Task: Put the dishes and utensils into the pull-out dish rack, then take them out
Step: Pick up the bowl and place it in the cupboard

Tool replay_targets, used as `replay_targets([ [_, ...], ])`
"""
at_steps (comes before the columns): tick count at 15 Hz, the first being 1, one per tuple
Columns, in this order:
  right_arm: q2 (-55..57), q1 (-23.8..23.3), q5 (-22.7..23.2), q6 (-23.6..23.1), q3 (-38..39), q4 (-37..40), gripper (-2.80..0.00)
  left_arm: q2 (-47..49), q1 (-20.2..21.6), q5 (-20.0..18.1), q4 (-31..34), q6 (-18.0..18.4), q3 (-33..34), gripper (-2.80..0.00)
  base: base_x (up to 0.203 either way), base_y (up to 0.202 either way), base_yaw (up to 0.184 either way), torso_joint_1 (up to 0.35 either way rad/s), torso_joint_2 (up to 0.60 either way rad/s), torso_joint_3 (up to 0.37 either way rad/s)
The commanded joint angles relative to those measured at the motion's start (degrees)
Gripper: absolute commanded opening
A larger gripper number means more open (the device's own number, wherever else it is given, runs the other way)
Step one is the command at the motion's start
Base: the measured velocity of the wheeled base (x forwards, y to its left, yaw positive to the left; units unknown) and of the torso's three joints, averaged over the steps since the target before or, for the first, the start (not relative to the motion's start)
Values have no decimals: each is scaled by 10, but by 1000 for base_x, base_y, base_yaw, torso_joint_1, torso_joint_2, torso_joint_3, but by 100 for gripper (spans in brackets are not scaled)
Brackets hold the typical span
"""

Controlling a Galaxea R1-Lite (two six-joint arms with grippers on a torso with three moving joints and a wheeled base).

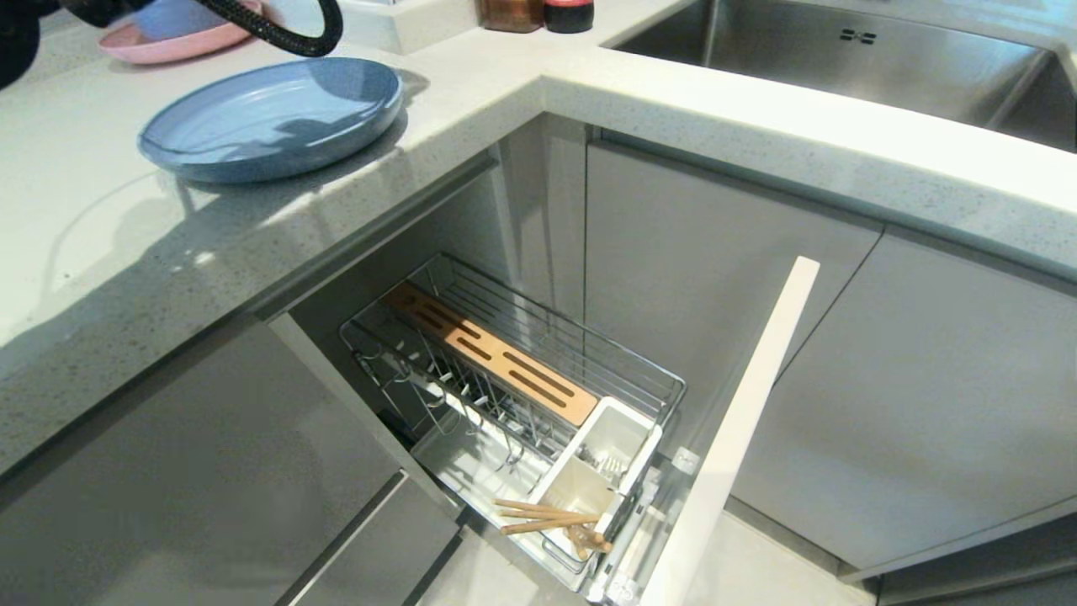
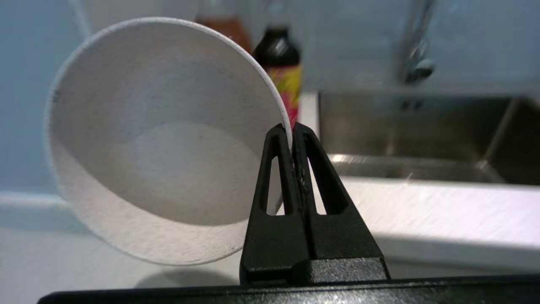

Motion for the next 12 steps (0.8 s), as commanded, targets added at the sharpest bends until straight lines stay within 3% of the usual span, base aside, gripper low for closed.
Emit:
replay_targets([
  [1,0,0,0,0,1,0,-280,-6,-57,30,-43,-2,0,-280,0,0,0,0,0,0],
  [4,0,0,0,0,1,0,-280,-9,-152,97,-145,-24,27,-280,0,0,0,0,0,0],
  [6,0,0,0,0,1,0,-280,-33,-207,157,-184,-51,85,-280,0,0,0,0,0,0],
  [7,0,0,0,0,1,0,-280,-46,-229,191,-187,-82,111,-280,0,0,0,0,0,0],
  [9,0,0,0,0,1,0,-280,-68,-241,225,-183,-184,160,-280,0,0,0,0,0,0],
  [12,0,0,0,0,1,0,-280,-94,-244,230,-114,-340,192,-280,0,0,0,0,0,0],
])
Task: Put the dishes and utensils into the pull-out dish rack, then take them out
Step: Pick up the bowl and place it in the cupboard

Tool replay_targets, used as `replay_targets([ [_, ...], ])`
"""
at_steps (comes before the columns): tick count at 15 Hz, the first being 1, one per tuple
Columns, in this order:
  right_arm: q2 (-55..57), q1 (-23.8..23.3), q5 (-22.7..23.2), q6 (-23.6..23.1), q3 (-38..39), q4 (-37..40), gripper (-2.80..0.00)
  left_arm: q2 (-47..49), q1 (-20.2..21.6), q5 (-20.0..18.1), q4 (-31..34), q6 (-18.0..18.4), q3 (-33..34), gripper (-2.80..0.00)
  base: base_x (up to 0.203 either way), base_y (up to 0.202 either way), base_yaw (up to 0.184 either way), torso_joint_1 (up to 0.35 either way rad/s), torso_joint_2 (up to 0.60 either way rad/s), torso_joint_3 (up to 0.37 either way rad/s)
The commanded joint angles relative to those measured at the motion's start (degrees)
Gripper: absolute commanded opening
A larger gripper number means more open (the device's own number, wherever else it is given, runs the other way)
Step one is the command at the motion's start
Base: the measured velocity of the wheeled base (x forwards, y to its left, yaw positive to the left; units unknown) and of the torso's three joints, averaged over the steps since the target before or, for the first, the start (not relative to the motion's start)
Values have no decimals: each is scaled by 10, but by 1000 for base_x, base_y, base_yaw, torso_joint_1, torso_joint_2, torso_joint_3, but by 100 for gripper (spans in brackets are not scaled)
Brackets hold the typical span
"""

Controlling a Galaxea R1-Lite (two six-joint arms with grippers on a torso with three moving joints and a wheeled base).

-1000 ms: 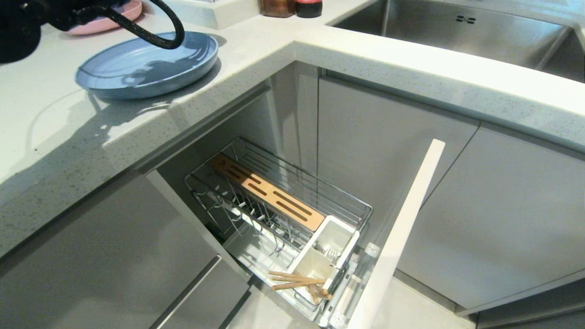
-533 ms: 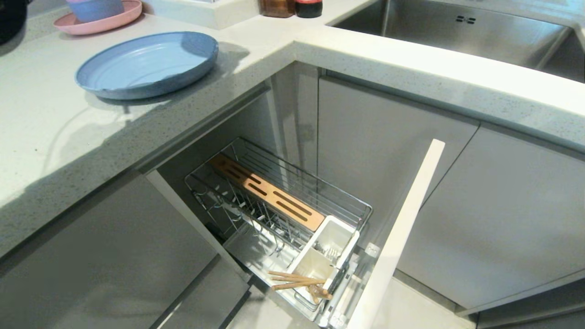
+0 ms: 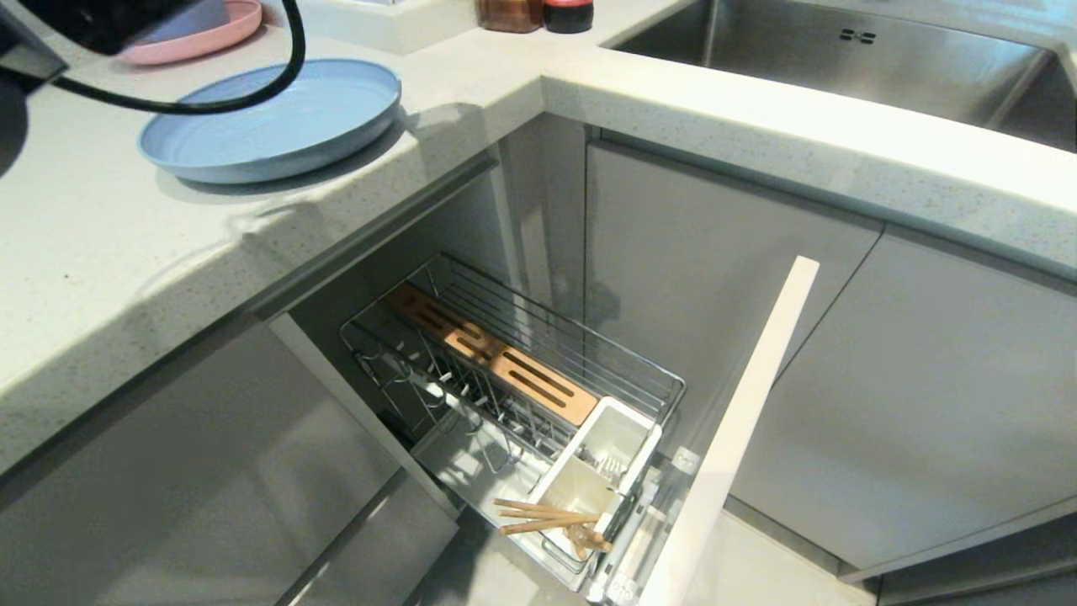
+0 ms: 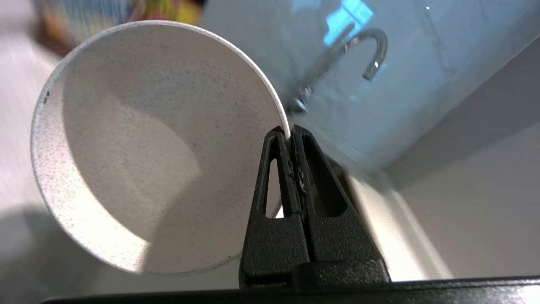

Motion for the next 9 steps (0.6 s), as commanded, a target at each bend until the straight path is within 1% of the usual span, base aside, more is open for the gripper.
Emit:
replay_targets([
  [1,0,0,0,0,1,0,-280,-27,-2,1,41,-112,14,-280,0,0,0,0,0,0],
  [2,0,0,0,0,1,0,-280,-33,-5,0,69,-168,17,-280,0,0,0,0,0,0],
  [3,0,0,0,0,1,0,-280,-36,-10,0,86,-201,20,-280,0,0,0,0,0,0],
  [6,0,0,1,0,1,0,-280,-34,-44,17,88,-263,41,-280,0,0,0,0,0,0],
  [7,0,0,0,0,1,0,-280,-33,-51,22,88,-276,49,-280,0,0,0,0,0,0],
  [9,0,0,0,0,1,0,-280,-30,-61,35,86,-290,67,-280,0,0,0,0,0,0],
])
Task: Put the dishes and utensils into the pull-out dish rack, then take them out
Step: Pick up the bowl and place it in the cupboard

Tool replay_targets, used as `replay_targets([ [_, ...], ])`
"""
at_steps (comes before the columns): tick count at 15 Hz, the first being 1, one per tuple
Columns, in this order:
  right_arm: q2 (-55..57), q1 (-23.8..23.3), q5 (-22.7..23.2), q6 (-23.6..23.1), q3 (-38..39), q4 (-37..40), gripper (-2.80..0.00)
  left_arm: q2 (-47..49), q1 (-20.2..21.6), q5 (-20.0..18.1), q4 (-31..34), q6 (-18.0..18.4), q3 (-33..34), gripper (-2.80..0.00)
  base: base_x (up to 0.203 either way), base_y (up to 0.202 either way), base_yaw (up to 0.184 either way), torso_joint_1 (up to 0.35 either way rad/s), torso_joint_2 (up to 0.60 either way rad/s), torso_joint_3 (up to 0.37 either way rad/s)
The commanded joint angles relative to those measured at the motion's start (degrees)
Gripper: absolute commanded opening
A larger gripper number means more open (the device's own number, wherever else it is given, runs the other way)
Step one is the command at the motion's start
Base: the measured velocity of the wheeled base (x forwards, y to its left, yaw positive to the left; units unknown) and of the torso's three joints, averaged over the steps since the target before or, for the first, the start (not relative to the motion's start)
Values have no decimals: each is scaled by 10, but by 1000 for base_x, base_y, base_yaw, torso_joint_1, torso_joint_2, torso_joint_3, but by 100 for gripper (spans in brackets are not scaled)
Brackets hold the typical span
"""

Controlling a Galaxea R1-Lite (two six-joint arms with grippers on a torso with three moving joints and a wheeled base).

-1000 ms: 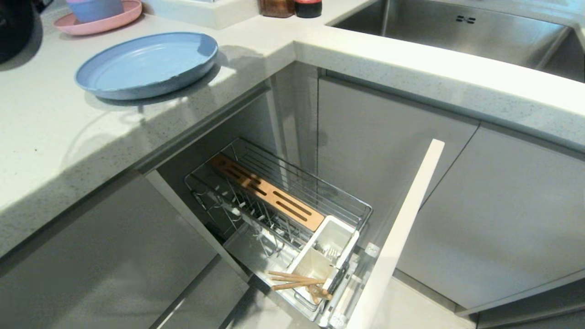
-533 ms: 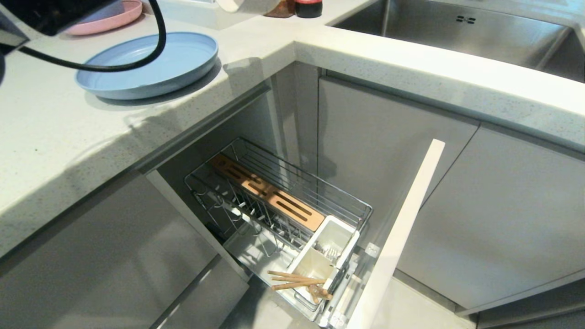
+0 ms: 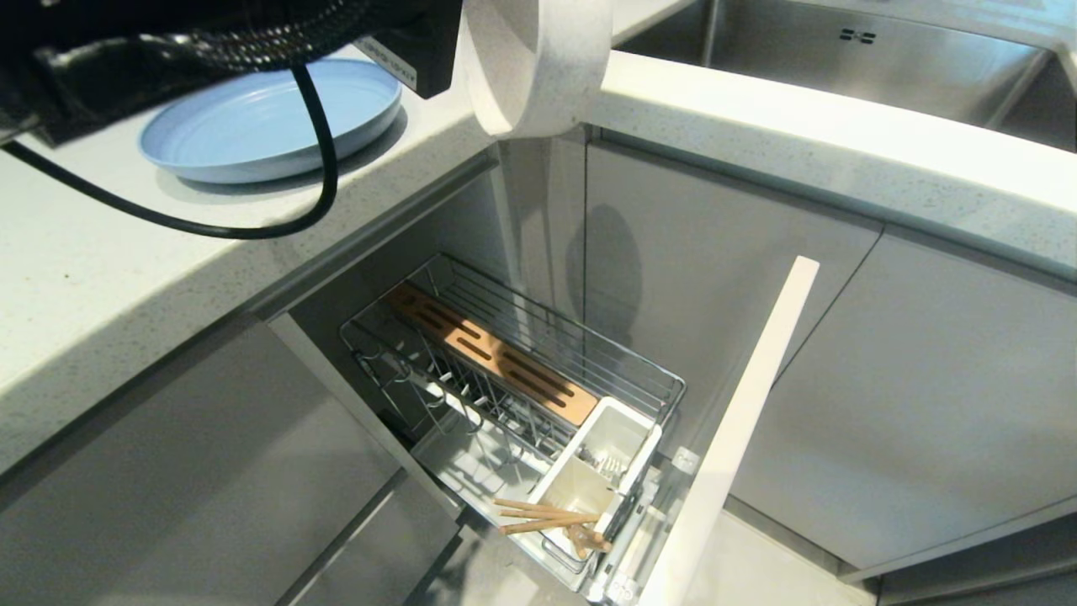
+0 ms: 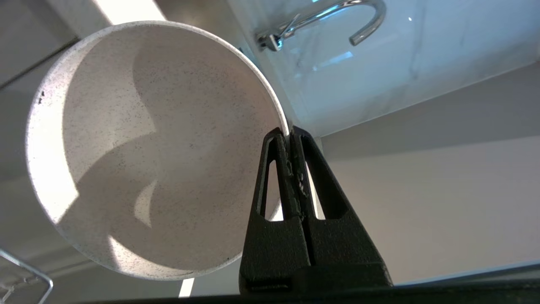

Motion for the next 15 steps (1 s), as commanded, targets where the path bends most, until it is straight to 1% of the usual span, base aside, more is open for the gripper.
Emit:
replay_targets([
  [1,0,0,0,0,1,0,-280,7,-10,14,-3,-15,22,-280,0,0,0,0,0,0],
  [2,0,0,0,0,1,0,-280,16,-15,26,-5,-38,36,-280,0,0,0,0,0,0],
  [5,0,0,0,0,1,0,-280,43,-17,39,-5,-100,52,-280,0,0,0,0,0,0],
  [9,0,0,0,0,1,0,-280,95,-14,66,-5,-202,55,-280,0,0,0,0,0,0],
  [12,0,0,0,0,1,0,-280,132,5,70,-11,-266,59,-280,0,0,0,0,0,0],
  [13,0,0,0,0,1,0,-280,140,9,73,-30,-276,71,-280,0,0,0,0,0,0],
  [15,0,0,0,0,1,0,-280,160,14,81,-99,-279,105,-280,0,0,0,0,0,0],
])
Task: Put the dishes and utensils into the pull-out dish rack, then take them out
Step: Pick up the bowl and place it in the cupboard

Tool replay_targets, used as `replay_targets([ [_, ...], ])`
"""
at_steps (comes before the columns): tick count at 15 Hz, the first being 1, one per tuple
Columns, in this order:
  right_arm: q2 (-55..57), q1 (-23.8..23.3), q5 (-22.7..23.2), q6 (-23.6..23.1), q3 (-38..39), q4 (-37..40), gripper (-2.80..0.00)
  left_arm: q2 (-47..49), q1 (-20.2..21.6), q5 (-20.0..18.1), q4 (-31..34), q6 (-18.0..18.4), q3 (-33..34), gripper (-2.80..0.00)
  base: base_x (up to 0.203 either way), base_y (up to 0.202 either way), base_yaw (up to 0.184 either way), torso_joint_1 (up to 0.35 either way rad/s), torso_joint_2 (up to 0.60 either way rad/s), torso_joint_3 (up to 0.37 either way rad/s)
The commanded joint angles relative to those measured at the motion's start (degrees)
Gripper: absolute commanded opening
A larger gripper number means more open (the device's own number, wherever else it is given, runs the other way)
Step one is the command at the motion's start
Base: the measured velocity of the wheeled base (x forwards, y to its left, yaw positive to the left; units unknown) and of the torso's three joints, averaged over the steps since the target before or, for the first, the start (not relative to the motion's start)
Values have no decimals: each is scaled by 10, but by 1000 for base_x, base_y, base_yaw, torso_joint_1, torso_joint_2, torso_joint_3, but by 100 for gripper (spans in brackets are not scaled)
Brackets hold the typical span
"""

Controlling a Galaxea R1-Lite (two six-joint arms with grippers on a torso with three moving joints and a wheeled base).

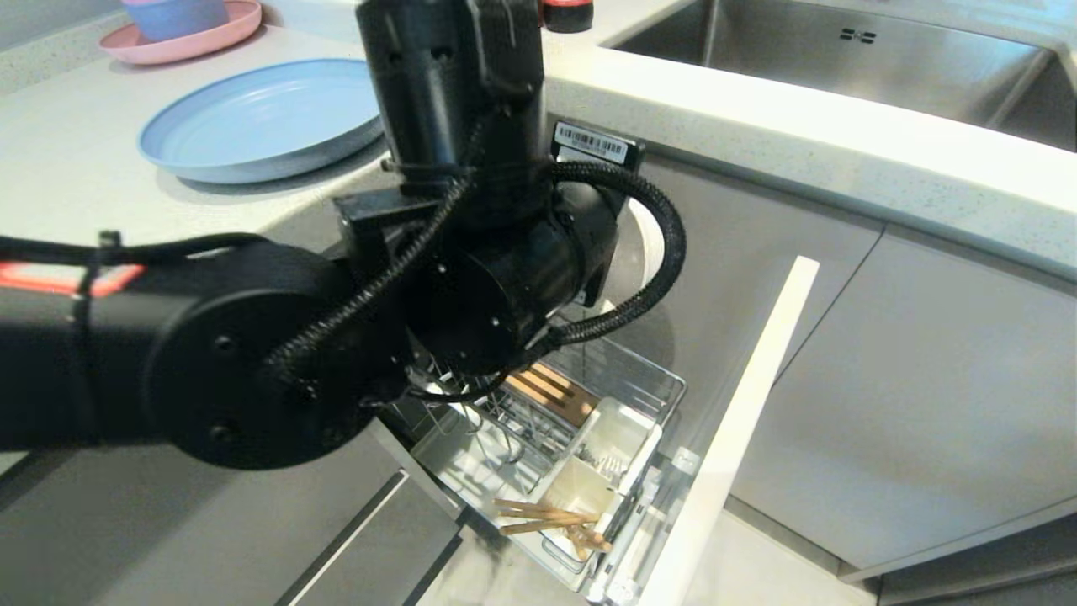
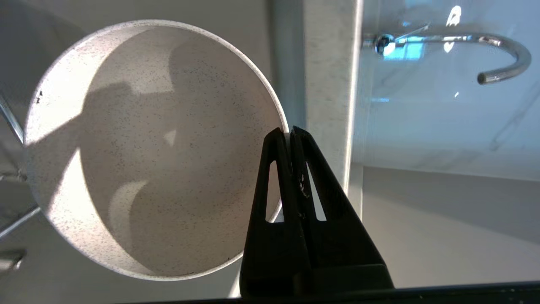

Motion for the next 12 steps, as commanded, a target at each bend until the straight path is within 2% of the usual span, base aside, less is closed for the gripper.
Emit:
replay_targets([
  [1,0,0,1,0,1,0,-280,35,6,12,-57,-4,28,-280,0,0,0,0,0,0],
  [5,0,0,0,0,1,0,-280,68,14,37,-143,-3,75,-280,0,0,0,0,0,0],
  [11,0,0,0,0,1,0,-280,106,45,38,-259,-4,105,-280,0,0,0,0,0,0],
  [12,0,0,0,0,1,0,-280,122,51,38,-294,-4,112,-280,0,0,0,0,0,0],
])
